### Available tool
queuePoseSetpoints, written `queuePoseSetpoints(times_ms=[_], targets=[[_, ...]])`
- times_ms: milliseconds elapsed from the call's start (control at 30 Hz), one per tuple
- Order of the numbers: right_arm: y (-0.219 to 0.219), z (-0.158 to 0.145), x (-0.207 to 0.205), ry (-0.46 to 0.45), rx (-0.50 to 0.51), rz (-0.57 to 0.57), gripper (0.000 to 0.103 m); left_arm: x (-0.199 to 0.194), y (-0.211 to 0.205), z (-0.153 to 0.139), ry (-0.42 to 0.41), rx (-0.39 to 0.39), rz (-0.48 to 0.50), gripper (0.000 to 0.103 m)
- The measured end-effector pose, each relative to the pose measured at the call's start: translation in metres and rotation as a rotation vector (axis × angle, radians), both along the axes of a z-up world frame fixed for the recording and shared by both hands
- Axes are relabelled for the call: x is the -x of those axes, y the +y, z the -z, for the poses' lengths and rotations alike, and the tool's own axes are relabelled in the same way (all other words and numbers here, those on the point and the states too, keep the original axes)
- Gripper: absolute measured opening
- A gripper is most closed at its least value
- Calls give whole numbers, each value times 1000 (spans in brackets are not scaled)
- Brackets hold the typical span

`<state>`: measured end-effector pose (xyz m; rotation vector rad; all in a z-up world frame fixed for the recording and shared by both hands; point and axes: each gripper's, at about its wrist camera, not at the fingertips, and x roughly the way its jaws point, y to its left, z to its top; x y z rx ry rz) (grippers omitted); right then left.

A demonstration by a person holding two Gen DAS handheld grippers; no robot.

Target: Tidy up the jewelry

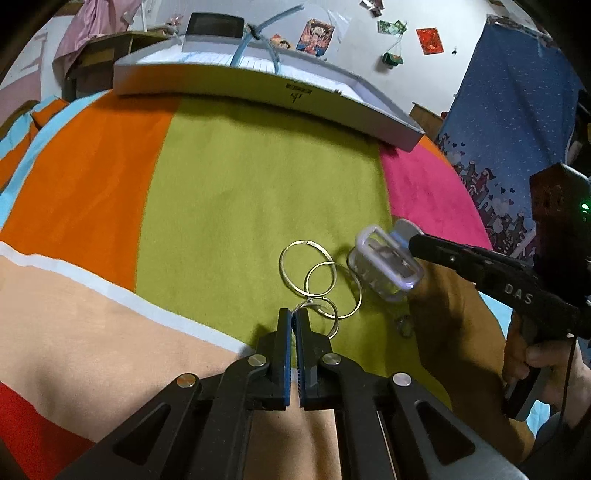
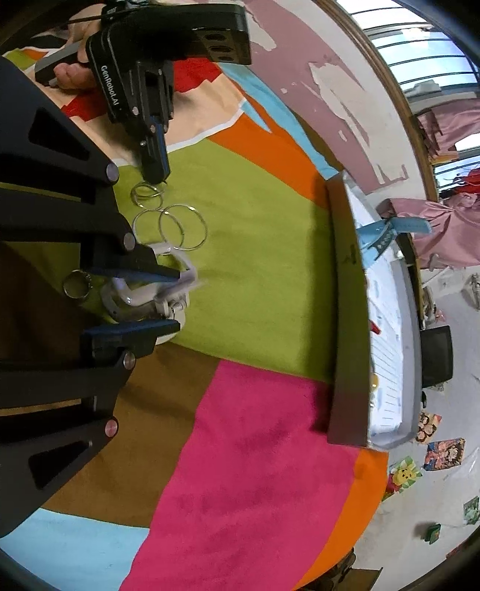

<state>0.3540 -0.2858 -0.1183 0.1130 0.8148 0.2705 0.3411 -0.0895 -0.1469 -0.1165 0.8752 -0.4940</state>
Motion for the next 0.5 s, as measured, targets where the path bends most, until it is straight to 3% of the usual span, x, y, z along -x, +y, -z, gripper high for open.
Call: queuePoseSetpoints(times_ms=[233, 500], targets=[[0, 5, -2, 10, -4, -4, 3, 3, -3, -4, -23, -17, -2, 3], [-8, -14, 4, -67, -41, 29, 3, 7, 3, -26, -79, 18, -35, 3]])
